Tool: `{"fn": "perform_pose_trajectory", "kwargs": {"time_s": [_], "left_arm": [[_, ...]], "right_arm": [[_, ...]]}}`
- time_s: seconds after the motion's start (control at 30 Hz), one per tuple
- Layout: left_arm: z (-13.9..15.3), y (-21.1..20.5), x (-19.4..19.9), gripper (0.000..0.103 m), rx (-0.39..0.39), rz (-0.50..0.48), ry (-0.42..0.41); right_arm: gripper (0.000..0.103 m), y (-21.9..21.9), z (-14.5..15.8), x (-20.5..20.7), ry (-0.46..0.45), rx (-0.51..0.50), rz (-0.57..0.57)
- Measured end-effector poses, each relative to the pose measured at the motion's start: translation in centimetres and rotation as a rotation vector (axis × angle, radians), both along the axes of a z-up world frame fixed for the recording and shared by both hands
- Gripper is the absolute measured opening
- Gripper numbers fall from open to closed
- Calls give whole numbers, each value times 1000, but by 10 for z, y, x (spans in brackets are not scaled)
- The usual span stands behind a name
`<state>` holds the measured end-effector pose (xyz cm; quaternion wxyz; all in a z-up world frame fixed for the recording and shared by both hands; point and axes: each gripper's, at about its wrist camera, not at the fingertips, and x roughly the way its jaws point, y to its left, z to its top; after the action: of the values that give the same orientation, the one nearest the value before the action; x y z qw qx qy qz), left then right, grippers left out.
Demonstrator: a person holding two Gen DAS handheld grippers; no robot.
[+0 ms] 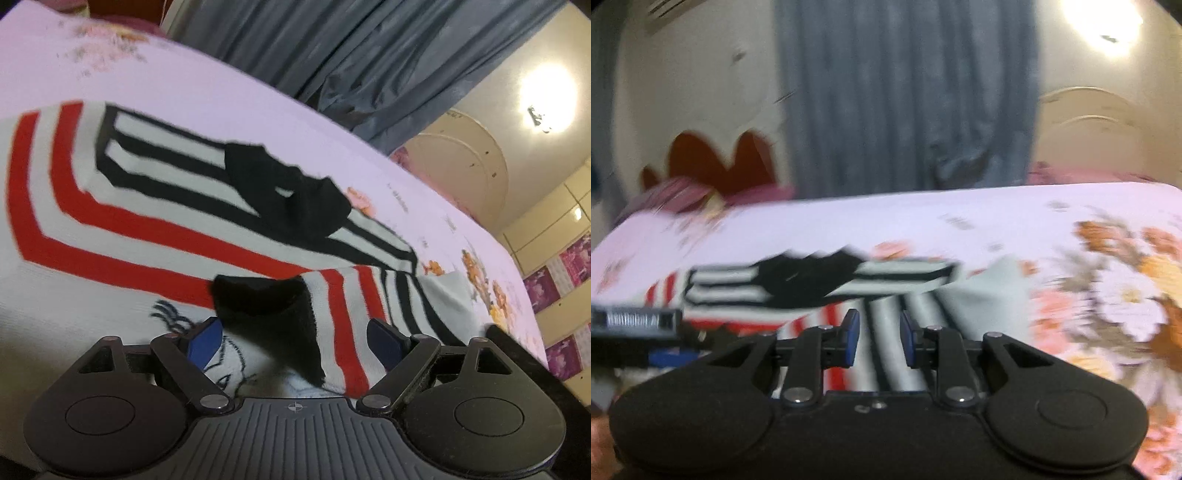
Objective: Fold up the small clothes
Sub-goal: 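Fold the gripped sleeve across the sweater body with the right gripper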
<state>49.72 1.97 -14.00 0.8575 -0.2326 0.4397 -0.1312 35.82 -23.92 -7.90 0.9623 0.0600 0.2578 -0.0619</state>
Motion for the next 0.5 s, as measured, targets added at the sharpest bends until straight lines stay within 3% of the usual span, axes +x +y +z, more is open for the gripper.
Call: {"fn": "perform_pose_trajectory", "kwargs": {"time_s": [0.03, 0.07, 0.13, 0.2, 0.3, 0.37, 0.5], "left_arm": [[-4, -3, 4, 53, 16, 0, 12], [-8, -6, 8, 45, 35, 3, 19], [-12, -11, 13, 5, 87, -11, 0], [1, -6, 7, 5, 122, 7, -75], [29, 10, -13, 5, 247, 55, -223], [26, 20, -14, 5, 334, 56, -221], [3, 21, -8, 5, 344, 37, -153]], "right_arm": [[23, -10, 0, -1, 1, 12, -42], [24, -20, -2, -2, 8, 19, -85], [24, -40, -6, -4, 38, 44, -166], [24, -59, -12, -6, 65, 95, -229], [25, -77, -22, -6, 83, 150, -271], [25, -83, -26, -5, 95, 169, -268], [30, -81, -40, -4, 124, 206, -230]]}}
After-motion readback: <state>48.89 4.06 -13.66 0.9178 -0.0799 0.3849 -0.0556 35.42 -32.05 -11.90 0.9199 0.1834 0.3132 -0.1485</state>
